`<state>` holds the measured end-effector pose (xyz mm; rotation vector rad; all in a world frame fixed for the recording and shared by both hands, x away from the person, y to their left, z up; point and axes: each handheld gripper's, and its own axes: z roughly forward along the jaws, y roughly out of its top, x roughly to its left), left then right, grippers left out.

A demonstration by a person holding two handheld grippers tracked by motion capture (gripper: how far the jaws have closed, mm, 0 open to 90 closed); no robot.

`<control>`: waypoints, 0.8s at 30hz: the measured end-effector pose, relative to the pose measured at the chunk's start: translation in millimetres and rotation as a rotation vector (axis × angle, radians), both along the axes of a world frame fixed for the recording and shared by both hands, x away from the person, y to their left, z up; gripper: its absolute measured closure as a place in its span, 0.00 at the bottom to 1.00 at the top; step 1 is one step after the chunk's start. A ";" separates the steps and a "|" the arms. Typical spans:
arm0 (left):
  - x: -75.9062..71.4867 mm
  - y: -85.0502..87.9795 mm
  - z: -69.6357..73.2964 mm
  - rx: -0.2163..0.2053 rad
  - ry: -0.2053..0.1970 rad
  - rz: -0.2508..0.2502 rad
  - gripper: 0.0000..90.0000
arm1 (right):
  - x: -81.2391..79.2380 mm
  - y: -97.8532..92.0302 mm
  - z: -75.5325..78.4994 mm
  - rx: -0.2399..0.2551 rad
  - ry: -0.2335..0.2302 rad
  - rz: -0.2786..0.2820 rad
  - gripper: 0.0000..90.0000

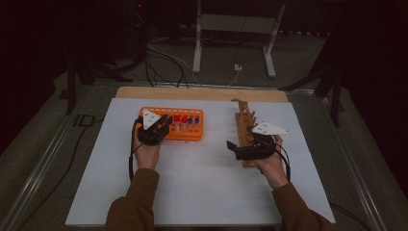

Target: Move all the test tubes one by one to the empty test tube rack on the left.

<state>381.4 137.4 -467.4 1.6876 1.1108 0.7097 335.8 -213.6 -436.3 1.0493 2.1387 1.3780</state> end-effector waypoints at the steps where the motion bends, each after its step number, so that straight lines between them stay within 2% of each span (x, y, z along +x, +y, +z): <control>1: 1.3 -0.9 -1.6 -0.005 0.007 0.001 0.84 | -0.3 0.0 0.0 0.000 0.000 0.001 0.00; 9: 6.7 -5.1 -12.8 0.038 0.054 0.004 0.84 | -1.3 0.8 -1.0 -0.001 0.006 0.005 0.00; 15: 6.6 -8.5 -24.2 0.104 0.111 -0.016 0.85 | -1.4 2.2 -1.6 -0.007 0.004 0.012 0.00; 24: 8.4 -9.0 -25.7 0.130 0.146 -0.030 0.85 | -0.7 4.4 -2.9 -0.017 0.009 0.015 0.00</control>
